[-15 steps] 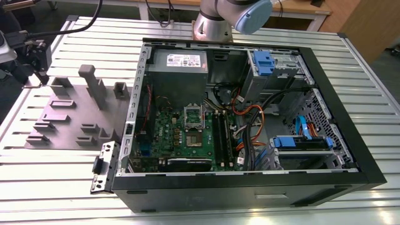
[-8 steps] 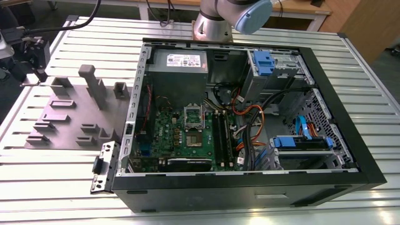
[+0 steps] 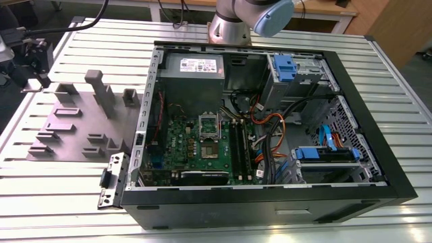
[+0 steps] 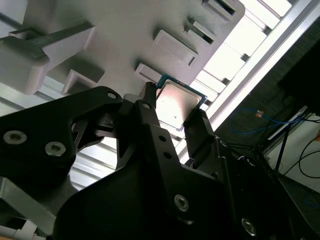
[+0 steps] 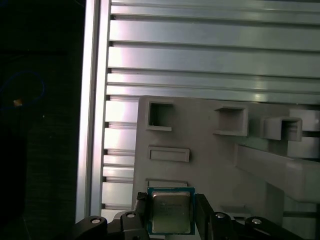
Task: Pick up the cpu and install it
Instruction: 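Pick up the cpu and move it towards the insertion slot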
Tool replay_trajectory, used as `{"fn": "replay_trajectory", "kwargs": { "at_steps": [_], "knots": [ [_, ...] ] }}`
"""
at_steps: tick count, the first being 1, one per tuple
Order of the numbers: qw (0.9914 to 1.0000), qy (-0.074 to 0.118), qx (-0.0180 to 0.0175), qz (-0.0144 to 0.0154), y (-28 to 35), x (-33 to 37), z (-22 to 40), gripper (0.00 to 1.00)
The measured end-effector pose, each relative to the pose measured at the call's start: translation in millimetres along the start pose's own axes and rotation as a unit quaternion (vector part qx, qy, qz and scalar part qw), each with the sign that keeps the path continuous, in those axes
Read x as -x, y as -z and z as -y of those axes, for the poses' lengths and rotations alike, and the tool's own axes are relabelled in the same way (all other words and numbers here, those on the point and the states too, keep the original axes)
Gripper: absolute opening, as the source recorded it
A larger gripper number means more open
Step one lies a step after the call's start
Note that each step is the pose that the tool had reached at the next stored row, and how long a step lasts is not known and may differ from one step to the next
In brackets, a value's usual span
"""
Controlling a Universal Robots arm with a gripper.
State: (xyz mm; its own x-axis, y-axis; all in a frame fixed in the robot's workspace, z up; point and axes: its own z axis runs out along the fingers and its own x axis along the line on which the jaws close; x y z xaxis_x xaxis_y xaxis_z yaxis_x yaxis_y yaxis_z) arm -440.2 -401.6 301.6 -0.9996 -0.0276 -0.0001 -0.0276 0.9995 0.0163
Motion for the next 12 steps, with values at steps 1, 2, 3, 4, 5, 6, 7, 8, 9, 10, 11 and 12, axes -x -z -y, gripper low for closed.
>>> {"fn": "replay_trajectory", "kwargs": {
  "at_steps": [1, 2, 3, 4, 5, 6, 7, 8, 9, 10, 11, 12],
  "knots": [
    [1.00000, 0.000, 0.0000, 0.0000, 0.4, 0.0, 0.0, 0.47],
    [1.00000, 0.000, 0.0000, 0.0001, 0.6, 0.0, 0.0, 0.47],
    [1.00000, 0.000, 0.0001, 0.0002, 0.7, 0.0, 0.0, 0.47],
    [1.00000, 0.000, 0.0001, 0.0002, 0.9, 0.0, 0.0, 0.47],
    [1.00000, 0.000, 0.0001, 0.0001, 1.2, 0.0, 0.0, 0.47],
    [1.00000, 0.000, 0.0000, 0.0001, 1.6, 0.0, 0.0, 0.47],
    [1.00000, 0.000, 0.0001, 0.0001, 1.9, 0.0, 0.0, 0.47],
    [1.00000, 0.000, 0.0000, 0.0000, 2.4, 0.0, 0.0, 0.47],
    [1.00000, 0.000, 0.0000, 0.0000, 3.1, 0.0, -0.1, 0.47],
    [1.00000, 0.000, 0.0000, 0.0000, 3.8, 0.0, -0.1, 0.47],
    [1.00000, 0.000, 0.0001, 0.0001, 4.6, 0.0, -0.1, 0.47],
    [1.00000, 0.000, 0.0000, 0.0001, 5.6, 0.0, -0.1, 0.47]
  ]
}}
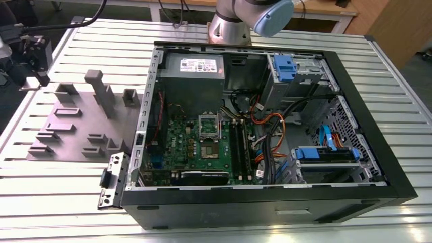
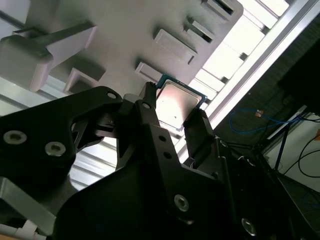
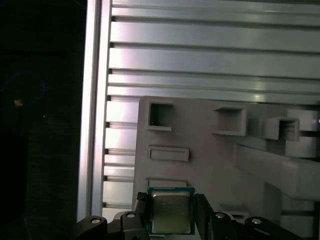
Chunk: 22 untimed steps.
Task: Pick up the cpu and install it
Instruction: 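Pick up the cpu and move it towards the insertion slot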
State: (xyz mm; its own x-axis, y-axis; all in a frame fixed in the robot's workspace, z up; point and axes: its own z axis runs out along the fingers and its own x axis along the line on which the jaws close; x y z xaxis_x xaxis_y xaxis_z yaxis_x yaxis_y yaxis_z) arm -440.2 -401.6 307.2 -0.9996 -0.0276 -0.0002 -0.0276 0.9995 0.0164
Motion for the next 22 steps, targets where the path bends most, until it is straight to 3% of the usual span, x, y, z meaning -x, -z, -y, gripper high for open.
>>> {"fn": "replay_trajectory", "kwargs": {
  "at_steps": [22],
  "knots": [
    [1.00000, 0.000, 0.0000, 0.0000, 11.7, 0.0, -0.2, 0.47]
  ]
}}
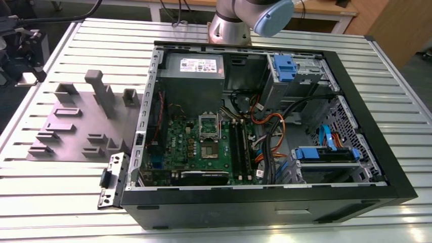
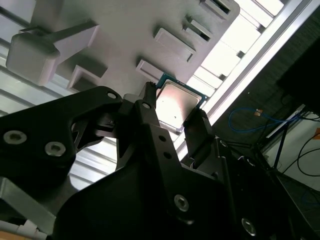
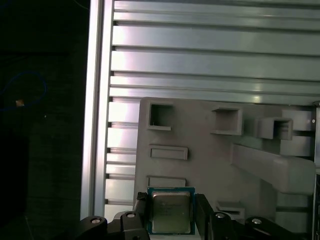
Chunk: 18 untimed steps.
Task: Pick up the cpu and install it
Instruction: 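Pick up the cpu and move it towards the insertion slot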
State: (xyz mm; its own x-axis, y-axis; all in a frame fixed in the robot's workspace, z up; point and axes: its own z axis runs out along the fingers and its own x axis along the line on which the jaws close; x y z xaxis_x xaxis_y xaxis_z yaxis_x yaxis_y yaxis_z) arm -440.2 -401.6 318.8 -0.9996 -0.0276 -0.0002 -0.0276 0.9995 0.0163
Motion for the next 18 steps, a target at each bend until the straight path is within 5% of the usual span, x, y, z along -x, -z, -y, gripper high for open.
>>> {"fn": "replay_trajectory", "kwargs": {
  "at_steps": [18],
  "knots": [
    [1.00000, 0.000, -0.0003, 0.0000, 9.2, 0.0, -0.1, 0.47]
  ]
}}
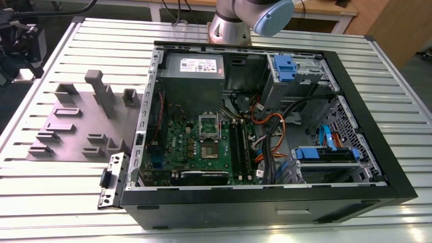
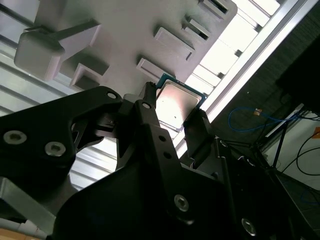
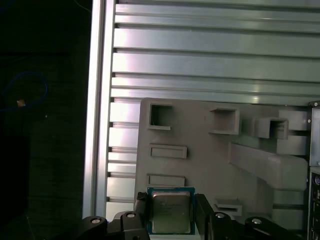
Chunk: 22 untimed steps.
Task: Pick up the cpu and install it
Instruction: 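Pick up the cpu and move it towards the insertion slot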
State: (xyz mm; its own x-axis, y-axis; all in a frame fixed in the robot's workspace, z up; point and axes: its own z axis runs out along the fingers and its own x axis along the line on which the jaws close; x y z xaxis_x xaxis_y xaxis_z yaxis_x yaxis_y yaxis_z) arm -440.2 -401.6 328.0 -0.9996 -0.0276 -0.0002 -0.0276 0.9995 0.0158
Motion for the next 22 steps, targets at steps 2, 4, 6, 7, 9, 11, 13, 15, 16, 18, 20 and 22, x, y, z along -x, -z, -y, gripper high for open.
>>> {"fn": "replay_trajectory", "kwargs": {
  "at_steps": [2, 4, 6, 7, 9, 11, 13, 15, 16, 18, 20, 22],
  "knots": [
    [1.00000, 0.000, 0.0000, 0.0000, 0.9, 0.0, 0.0, 0.47],
    [1.00000, 0.000, 0.0001, 0.0001, 1.4, 0.0, 0.0, 0.47],
    [1.00000, 0.000, 0.0001, 0.0001, 1.9, 0.0, 0.0, 0.47],
    [1.00000, 0.000, 0.0000, 0.0001, 2.2, 0.0, -0.1, 0.47],
    [1.00000, 0.000, 0.0000, 0.0001, 2.6, 0.0, -0.1, 0.47],
    [1.00000, 0.000, 0.0000, 0.0000, 3.2, 0.0, -0.1, 0.47],
    [1.00000, 0.000, 0.0001, 0.0001, 3.7, 0.0, -0.1, 0.47],
    [1.00000, 0.000, 0.0000, 0.0000, 4.4, 0.0, -0.1, 0.47],
    [1.00000, 0.000, 0.0001, 0.0001, 4.5, 0.0, -0.1, 0.47],
    [1.00000, 0.000, 0.0001, 0.0001, 4.8, 0.0, -0.1, 0.47],
    [1.00000, 0.000, 0.0000, 0.0000, 5.7, 0.0, -0.1, 0.47],
    [1.00000, 0.000, -0.0001, 0.0000, 6.4, 0.0, -0.1, 0.47]
  ]
}}
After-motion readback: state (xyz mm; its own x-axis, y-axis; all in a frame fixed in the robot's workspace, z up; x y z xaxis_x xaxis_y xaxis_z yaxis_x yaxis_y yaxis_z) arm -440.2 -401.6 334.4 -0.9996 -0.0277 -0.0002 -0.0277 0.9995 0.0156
